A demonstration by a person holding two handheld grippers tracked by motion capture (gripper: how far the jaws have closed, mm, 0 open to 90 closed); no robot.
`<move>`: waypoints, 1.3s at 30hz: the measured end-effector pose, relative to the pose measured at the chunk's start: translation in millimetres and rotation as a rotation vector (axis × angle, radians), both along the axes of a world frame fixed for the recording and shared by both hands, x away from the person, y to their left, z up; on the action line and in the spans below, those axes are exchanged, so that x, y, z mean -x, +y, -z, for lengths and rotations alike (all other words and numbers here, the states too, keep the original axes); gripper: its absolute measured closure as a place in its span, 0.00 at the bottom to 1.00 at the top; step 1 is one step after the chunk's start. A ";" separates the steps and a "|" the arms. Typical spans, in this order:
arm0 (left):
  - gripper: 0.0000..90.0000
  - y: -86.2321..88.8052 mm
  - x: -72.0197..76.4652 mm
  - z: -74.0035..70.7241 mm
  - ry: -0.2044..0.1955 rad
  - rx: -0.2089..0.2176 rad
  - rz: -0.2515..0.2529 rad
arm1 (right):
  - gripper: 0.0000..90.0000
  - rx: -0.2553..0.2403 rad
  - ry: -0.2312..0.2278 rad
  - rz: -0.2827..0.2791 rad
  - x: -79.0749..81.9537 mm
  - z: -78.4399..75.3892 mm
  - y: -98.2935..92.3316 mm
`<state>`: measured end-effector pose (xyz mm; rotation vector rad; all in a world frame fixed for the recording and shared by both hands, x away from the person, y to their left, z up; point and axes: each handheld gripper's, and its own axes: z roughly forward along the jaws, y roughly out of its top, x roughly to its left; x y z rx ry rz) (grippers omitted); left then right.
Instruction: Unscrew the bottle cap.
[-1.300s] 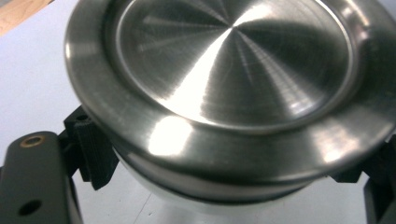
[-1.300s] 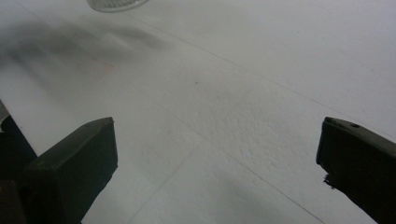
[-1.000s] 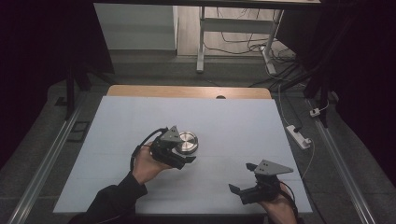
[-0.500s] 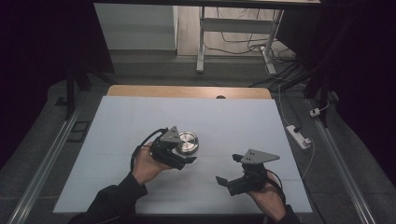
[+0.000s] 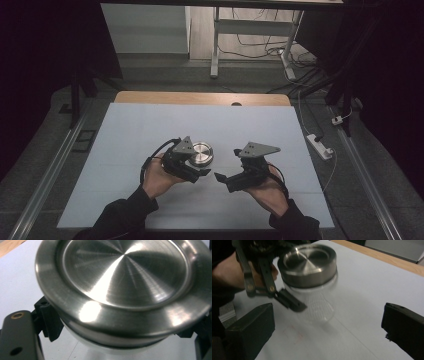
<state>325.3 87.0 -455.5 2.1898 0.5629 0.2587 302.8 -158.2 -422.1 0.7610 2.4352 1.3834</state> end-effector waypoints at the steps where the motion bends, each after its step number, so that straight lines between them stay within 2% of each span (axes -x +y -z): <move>1: 0.18 -0.3 0.1 0.1 -0.002 -0.006 0.003 | 0.00 0.004 -0.008 0.000 -1.9 -1.4 3.4; 6: 0.18 -2.7 0.9 1.0 0.000 -0.020 0.006 | 0.00 0.012 -0.019 0.000 -10.9 -6.7 20.6; 15: 0.18 -6.4 1.0 3.2 0.010 -0.027 0.003 | 0.00 0.013 -0.022 -0.021 -20.7 -6.3 47.1; 20: 0.18 -6.5 1.4 2.6 0.011 -0.031 0.006 | 0.07 0.028 -0.039 -0.044 -21.8 -5.6 58.3; 23: 0.18 -6.5 2.3 1.6 0.015 -0.015 0.005 | 0.20 0.034 -0.043 -0.065 -22.7 -4.7 63.8; 24: 0.18 -6.2 2.0 1.5 0.016 -0.015 0.009 | 0.21 0.028 -0.036 -0.076 -22.9 -4.8 63.9; 28: 0.18 -4.9 1.6 0.6 0.024 -0.012 0.037 | 0.22 0.032 -0.055 -0.117 -23.2 -5.6 62.3; 32: 0.18 -3.0 1.2 -0.3 0.036 -0.002 0.093 | 0.22 0.009 -0.025 -0.198 -29.0 -6.6 56.9; 33: 0.18 -1.9 0.7 -1.3 0.032 -0.010 0.121 | 0.22 0.001 -0.016 -0.226 -30.7 -6.8 55.2; 36: 0.18 -0.3 1.5 -2.0 0.039 0.008 0.185 | 0.22 -0.025 0.004 -0.341 -37.2 -7.3 49.8; 39: 0.18 -0.6 3.5 -2.4 0.042 0.028 0.249 | 0.22 -0.057 0.014 -0.483 -43.8 -6.8 44.5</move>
